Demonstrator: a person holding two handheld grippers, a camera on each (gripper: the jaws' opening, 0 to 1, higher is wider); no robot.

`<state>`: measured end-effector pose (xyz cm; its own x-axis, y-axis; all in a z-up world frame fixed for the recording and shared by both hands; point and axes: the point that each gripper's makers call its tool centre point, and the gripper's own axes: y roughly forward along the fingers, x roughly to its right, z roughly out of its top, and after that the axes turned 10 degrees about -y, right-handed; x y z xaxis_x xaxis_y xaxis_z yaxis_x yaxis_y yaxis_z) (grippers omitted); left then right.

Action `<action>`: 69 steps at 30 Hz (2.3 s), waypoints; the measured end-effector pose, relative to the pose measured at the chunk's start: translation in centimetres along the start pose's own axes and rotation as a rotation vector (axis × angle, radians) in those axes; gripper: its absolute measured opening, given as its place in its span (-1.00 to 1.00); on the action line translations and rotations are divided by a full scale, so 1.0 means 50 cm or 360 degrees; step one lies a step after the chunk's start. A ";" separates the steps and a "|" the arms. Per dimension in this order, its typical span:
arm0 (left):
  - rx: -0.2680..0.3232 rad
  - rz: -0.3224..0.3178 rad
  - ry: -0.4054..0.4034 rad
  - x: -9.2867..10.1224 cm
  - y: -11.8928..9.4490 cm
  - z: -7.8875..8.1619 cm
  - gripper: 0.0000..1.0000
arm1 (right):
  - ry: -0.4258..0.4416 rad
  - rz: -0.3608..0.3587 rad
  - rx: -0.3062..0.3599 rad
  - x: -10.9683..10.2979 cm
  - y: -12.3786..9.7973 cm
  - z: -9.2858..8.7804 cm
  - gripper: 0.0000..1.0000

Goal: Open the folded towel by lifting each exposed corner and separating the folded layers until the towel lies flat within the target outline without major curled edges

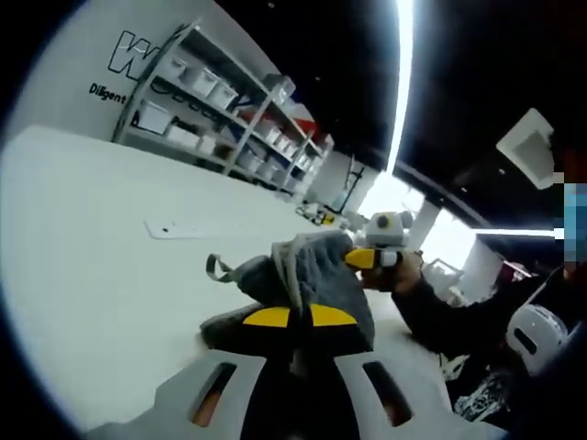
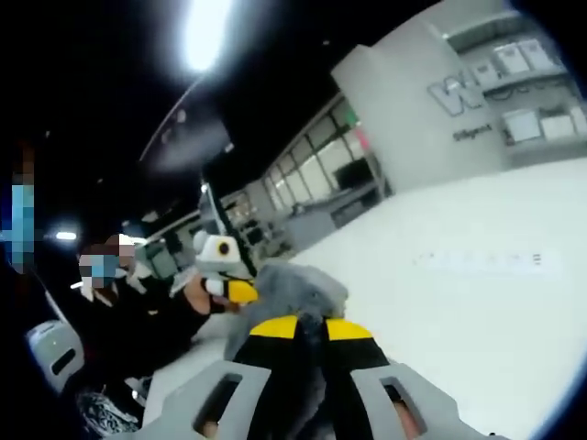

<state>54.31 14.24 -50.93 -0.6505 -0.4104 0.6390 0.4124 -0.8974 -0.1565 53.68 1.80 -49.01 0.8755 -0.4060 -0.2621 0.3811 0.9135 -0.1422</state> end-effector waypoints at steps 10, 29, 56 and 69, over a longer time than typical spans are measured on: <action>0.0013 0.0016 0.0054 0.017 -0.011 -0.006 -0.96 | -0.0026 0.0015 0.0014 -0.019 0.000 0.004 -0.92; 0.0024 -0.0027 0.0137 0.052 -0.023 -0.013 -0.96 | -0.0117 0.0053 0.0049 -0.048 -0.023 0.013 -0.93; 0.0067 -0.0036 0.0239 0.123 -0.038 -0.083 -0.96 | -0.0229 0.0111 0.0067 -0.096 -0.045 0.007 -0.93; 0.0092 -0.0061 0.0353 0.149 -0.048 -0.108 -0.96 | -0.0270 0.0140 0.0075 -0.124 -0.067 -0.015 -0.93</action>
<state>45.04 12.46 -49.84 -0.7880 -0.4075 0.4615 0.4164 -0.9049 -0.0880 46.77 1.24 -47.61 0.9420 -0.3183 -0.1064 0.3110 0.9470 -0.0801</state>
